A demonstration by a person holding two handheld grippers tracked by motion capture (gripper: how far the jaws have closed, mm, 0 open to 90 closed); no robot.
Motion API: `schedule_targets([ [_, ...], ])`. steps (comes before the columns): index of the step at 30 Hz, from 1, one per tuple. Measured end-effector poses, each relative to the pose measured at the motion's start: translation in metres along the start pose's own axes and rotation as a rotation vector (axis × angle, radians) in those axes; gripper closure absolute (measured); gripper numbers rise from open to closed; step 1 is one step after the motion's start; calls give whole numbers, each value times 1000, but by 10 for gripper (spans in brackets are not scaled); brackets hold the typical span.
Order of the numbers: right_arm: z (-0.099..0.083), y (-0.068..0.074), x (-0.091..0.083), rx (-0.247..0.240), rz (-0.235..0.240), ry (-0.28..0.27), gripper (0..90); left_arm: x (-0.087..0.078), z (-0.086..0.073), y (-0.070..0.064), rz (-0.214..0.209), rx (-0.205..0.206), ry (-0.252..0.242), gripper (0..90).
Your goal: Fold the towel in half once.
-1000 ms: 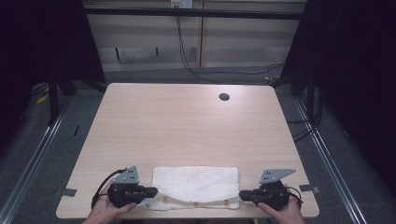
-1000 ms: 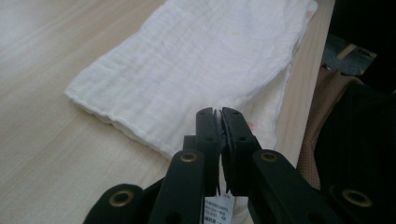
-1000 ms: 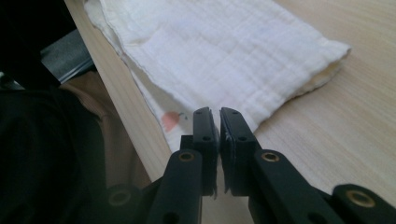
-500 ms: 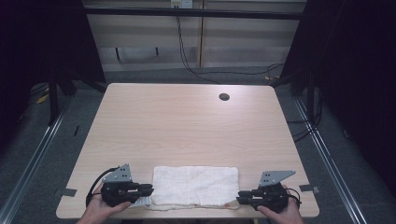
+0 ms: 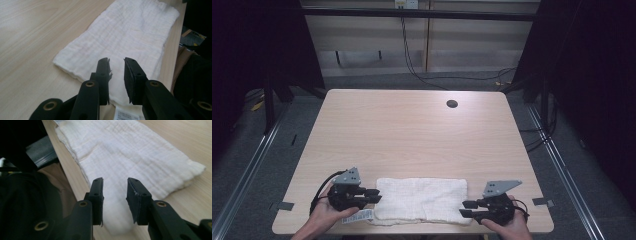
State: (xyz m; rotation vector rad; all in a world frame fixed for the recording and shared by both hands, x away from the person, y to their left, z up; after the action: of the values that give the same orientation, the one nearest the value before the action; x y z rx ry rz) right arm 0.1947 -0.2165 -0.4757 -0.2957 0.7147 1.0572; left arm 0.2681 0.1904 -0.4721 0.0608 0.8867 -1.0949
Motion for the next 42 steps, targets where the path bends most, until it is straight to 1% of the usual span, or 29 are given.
schedule_targets([
  [2, 6, 1, 9, -3, 10, -2, 643, 5, 10, 4, 6, -6, 7, 719],
  [3, 10, 2, 16, 12, 20, -6, 633, 8, 13, 5, 6, -14, 12, 701],
  [4, 12, 3, 21, 9, 27, -1, 628, 10, 17, 6, 0, -14, 17, 688],
  [6, 19, 9, 31, -18, 29, 21, 618, 17, 21, 7, -13, -17, 20, 685],
  [7, 23, 11, 36, -21, 46, 19, 618, 21, 20, 7, -21, -16, 27, 693],
  [8, 25, 13, 41, -36, 55, 31, 617, 25, 18, 7, -11, -7, 40, 707],
  [9, 27, 15, 47, -44, 63, 46, 618, 27, 17, 8, -15, -8, 43, 730],
  [11, 27, 18, 54, -58, 80, 75, 617, 32, 12, 7, -8, 2, 80, 740],
  [13, 26, 21, 63, -70, 76, 93, 614, 33, 9, 8, -16, -14, 81, 734],
  [14, 25, 22, 64, -76, 78, 100, 614, 33, 9, 9, -13, -6, 89, 729],
  [15, 25, 23, 65, -92, 76, 109, 608, 34, 8, 9, -5, -9, 88, 714],
  [17, 25, 26, 66, -96, 70, 107, 600, 37, 6, 10, -4, -14, 86, 688],
  [18, 24, 27, 67, -103, 65, 101, 600, 38, 6, 10, 10, -8, 96, 676],
  [19, 23, 29, 67, -121, 56, 99, 598, 39, 5, 10, 39, -8, 96, 651],
  [20, 22, 31, 67, -136, 44, 97, 597, 40, 4, 11, 17, -15, 97, 638],
  [21, 22, 31, 67, -141, 39, 95, 597, 41, 3, 11, 14, -15, 86, 635],
  [23, 22, 34, 67, -168, 19, 100, 599, 41, 2, 10, 20, 0, 85, 627],
  [27, 20, 38, 68, -199, -8, 91, 605, 41, 0, 5, 46, 42, 85, 602],
  [28, 20, 39, 68, -202, -12, 91, 616, 41, -1, 4, 49, 41, 82, 602],
  [30, 20, 41, 68, -225, -43, 101, 647, 42, -2, 2, 59, 57, 72, 606],
  [31, 20, 42, 68, -224, -54, 102, 665, 42, -3, 1, 72, 72, 71, 614],
  [32, 20, 43, 68, -242, -65, 105, 667, 42, -3, -1, 83, 85, 72, 637],
  [34, 20, 43, 68, -241, -73, 102, 711, 43, -5, -4, 84, 109, 68, 686],
  [35, 20, 43, 68, -235, -79, 105, 734, 44, -5, -5, 72, 114, 69, 708],
  [37, 20, 40, 66, -235, -86, 114, 824, 44, -5, -6, 78, 113, 75, 771],
  [39, 20, 36, 65, -218, -68, 118, 848, 46, -4, -6, 78, 117, 75, 825],
  [40, 20, 35, 64, -197, -66, 125, 852, 47, -3, -6, 72, 102, 67, 848],
  [41, 20, 33, 64, -195, -59, 117, 855, 48, -2, -5, 69, 104, 76, 860],
  [42, 21, 31, 63, -187, -58, 130, 859, 49, -1, -4, 62, 93, 76, 864],
])
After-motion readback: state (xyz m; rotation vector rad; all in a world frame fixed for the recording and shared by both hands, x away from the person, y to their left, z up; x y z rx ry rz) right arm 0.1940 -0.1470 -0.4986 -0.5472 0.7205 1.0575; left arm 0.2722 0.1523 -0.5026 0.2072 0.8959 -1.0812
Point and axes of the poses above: each handheld gripper's, and its own axes: x roughly forward along the jaws, z roughly out of its top, y roughly to its left, the point moved 1 cm from there along x, roughly forward along the jaws, and after that the axes turned 11 degrees about -x, right-handed, at the moved point
